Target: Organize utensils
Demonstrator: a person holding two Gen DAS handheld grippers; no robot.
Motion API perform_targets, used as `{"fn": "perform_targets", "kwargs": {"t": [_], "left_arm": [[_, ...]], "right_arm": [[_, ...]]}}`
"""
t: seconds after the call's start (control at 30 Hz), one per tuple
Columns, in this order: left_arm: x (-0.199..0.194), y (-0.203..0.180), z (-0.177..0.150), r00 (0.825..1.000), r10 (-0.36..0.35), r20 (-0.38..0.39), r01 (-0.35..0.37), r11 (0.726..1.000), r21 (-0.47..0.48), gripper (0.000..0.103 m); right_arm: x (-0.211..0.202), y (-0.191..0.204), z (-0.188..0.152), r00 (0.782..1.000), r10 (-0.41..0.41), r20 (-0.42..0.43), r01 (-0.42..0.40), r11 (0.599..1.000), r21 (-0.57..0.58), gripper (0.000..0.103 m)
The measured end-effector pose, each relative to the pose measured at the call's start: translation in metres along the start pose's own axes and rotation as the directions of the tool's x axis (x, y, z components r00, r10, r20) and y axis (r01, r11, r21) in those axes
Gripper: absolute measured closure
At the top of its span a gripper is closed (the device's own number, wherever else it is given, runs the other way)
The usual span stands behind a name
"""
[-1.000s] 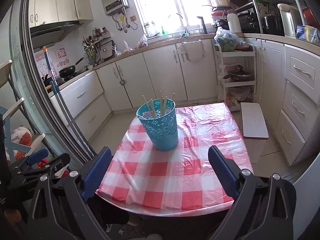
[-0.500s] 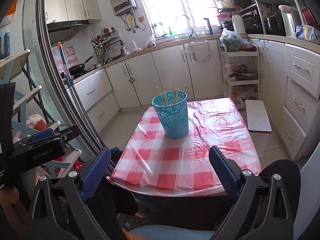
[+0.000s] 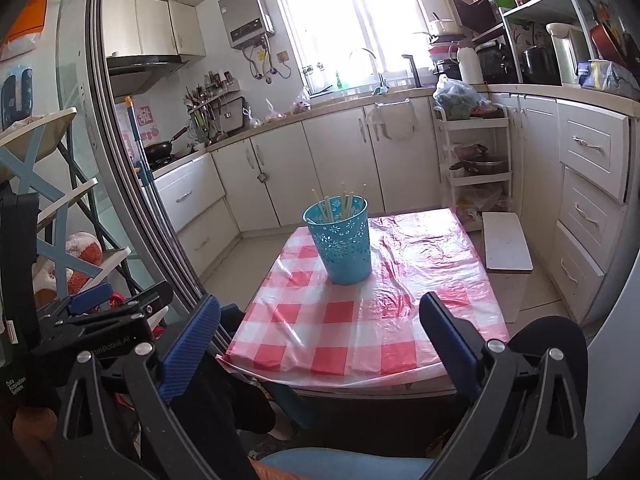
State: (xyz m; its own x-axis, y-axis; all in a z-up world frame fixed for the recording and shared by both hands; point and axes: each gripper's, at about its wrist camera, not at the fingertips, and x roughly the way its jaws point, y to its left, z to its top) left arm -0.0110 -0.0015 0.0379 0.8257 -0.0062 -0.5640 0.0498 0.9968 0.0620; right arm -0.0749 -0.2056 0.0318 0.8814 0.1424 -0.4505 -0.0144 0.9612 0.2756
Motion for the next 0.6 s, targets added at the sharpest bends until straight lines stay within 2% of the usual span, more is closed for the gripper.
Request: {"fn": "perform_targets", "kwargs": {"t": [0.6], "left_arm": [[-0.014, 0.009, -0.003, 0.999, 0.019, 0.036, -0.018, 0.999, -0.035, 0.008]], "right_arm": [[-0.011, 0.010, -0.004, 1.000, 0.000, 0.022, 0.001, 0.998, -0.058, 0.008]]}}
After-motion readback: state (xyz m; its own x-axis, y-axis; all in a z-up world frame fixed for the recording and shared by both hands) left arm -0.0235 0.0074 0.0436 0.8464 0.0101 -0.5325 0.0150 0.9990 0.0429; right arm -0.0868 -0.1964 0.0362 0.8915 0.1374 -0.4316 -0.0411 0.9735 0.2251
